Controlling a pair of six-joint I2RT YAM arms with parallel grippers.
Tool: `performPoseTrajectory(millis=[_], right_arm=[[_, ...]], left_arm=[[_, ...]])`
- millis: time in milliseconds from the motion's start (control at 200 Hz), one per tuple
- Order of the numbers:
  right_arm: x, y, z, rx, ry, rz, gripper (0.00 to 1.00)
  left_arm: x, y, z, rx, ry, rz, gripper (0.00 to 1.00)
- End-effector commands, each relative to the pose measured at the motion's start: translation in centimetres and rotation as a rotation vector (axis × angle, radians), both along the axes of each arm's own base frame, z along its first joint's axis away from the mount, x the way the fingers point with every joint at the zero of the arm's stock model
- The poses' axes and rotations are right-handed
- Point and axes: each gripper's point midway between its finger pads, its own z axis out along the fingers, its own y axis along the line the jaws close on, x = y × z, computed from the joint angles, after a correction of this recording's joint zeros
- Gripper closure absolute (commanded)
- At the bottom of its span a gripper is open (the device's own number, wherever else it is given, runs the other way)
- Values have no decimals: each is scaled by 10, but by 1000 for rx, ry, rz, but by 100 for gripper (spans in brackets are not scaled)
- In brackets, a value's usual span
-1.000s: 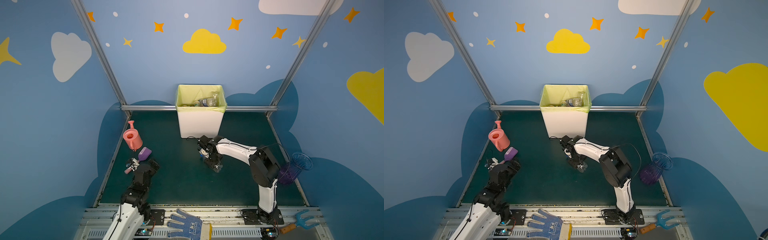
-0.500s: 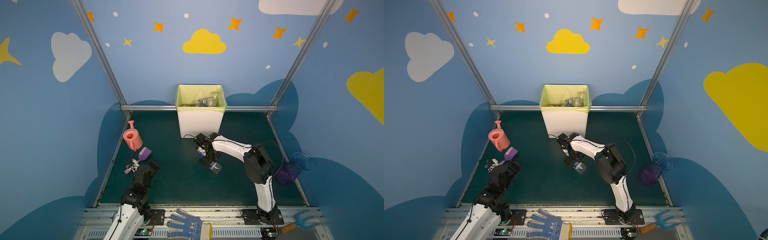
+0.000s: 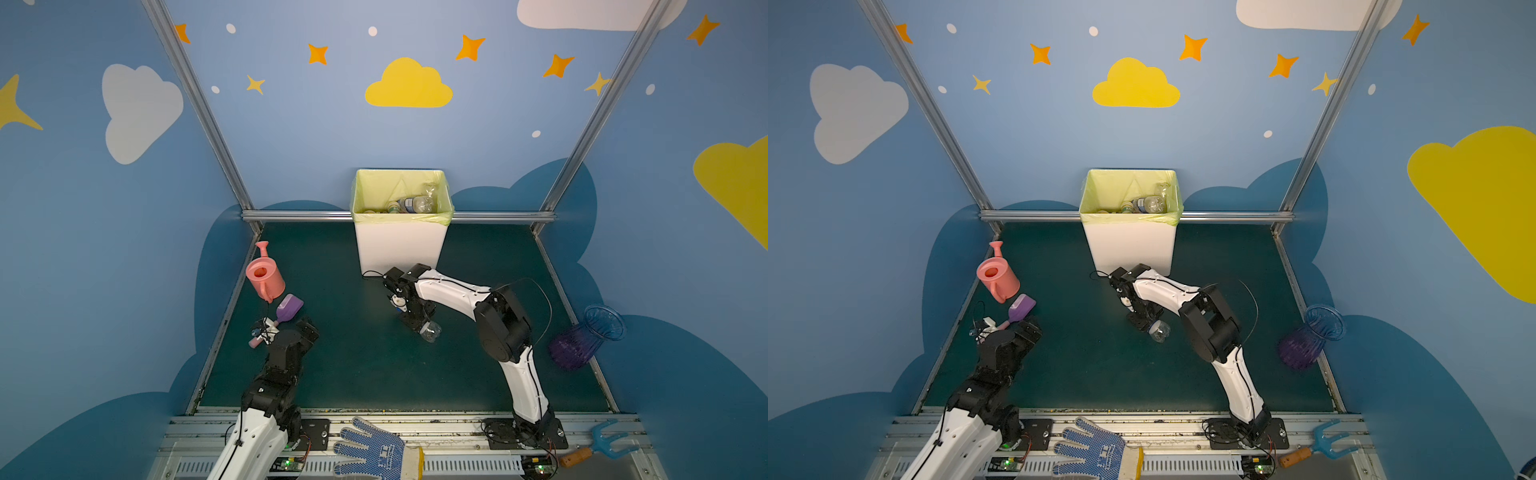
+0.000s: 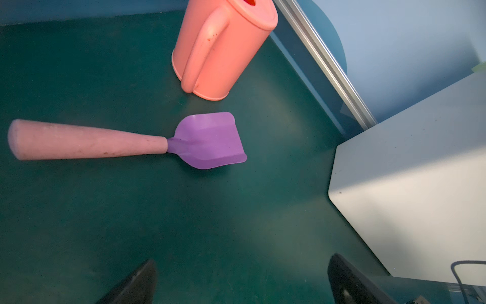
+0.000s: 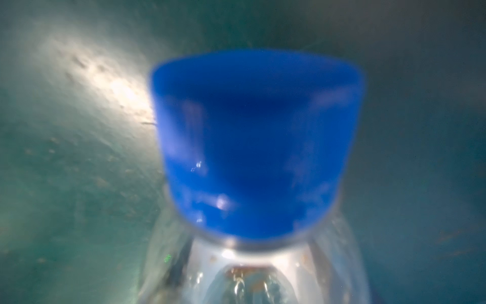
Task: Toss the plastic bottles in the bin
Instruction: 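Lift the Pepsi bottle over the bin and open the right gripper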
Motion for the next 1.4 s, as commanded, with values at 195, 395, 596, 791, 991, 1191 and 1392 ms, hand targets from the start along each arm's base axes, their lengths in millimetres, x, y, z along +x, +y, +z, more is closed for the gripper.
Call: performPoseTrajectory(millis=[195,395,596,791,991,1191,1392], right_arm=[[40,42,192,403,-379,51,54],[61,16,409,757,-996,39,51],[63,-36,531,1104,-1327,-79,47],[143,-11,481,1228,-1058,-196,44],[211,41,391,1106,-785,-218,31],[212,-7,445,1138,-951,-283,9],[170,-43,478,1150,-1086,-284,5]], left_arm=[[7,1,-9,31,43,-5,0],[17,-4,-13,40,78,-25,0],[24,-8,-18,40,111,-45,0],[29,-15,-21,37,148,-76,0],[33,-20,-24,33,180,-104,0],[31,-20,-29,44,200,-116,0],[31,-22,-32,31,201,-116,0]])
